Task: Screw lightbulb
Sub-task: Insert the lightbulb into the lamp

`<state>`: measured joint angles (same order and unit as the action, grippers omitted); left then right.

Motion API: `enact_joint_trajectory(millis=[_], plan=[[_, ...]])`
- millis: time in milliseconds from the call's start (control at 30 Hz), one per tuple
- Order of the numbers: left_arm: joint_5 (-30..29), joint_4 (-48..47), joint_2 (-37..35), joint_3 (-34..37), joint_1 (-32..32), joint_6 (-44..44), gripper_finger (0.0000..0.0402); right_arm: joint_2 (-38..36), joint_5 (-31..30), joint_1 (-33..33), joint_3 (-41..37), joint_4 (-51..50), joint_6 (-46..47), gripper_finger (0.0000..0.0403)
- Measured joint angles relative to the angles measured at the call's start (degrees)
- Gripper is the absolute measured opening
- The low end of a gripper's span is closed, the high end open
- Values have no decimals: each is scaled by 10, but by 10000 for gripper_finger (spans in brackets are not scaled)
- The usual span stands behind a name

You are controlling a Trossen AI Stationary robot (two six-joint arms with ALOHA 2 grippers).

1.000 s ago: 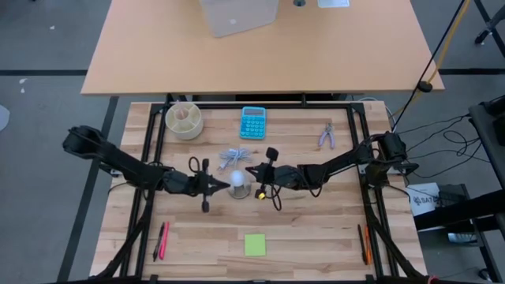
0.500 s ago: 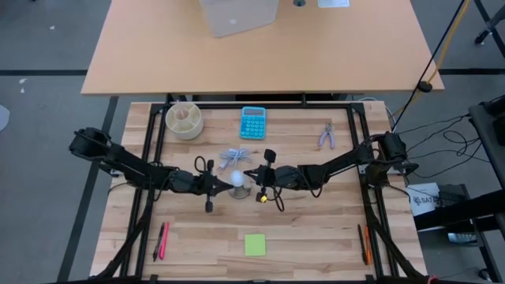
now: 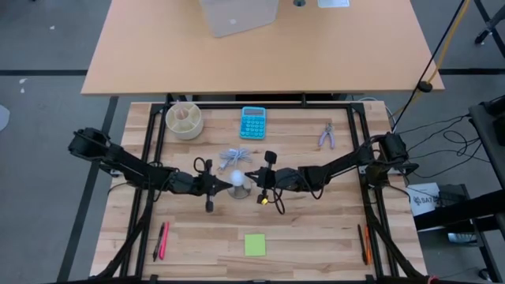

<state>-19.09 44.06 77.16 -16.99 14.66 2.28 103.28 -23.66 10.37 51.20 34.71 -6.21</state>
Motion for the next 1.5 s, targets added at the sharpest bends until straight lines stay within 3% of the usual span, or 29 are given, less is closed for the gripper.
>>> enact_joint_trajectory(millis=[167,300,700,833,1000,1267,1500], plan=[[-27,-18,0,0,0,5,0,0,6,2,0,-6,0,0],[-85,-33,2,0,-6,19,0,3,43,9,0,-13,-5,0],[-85,-39,-4,0,-16,43,0,2,35,13,0,-63,6,0],[-60,-9,-25,0,2,4,0,2,28,3,0,-113,28,0],[18,47,-25,0,-6,-12,0,2,-33,-23,0,-112,40,0],[23,47,16,0,-39,17,0,1,-35,-52,0,-83,40,0],[53,115,55,0,-62,20,0,1,-50,-60,0,-44,36,0]])
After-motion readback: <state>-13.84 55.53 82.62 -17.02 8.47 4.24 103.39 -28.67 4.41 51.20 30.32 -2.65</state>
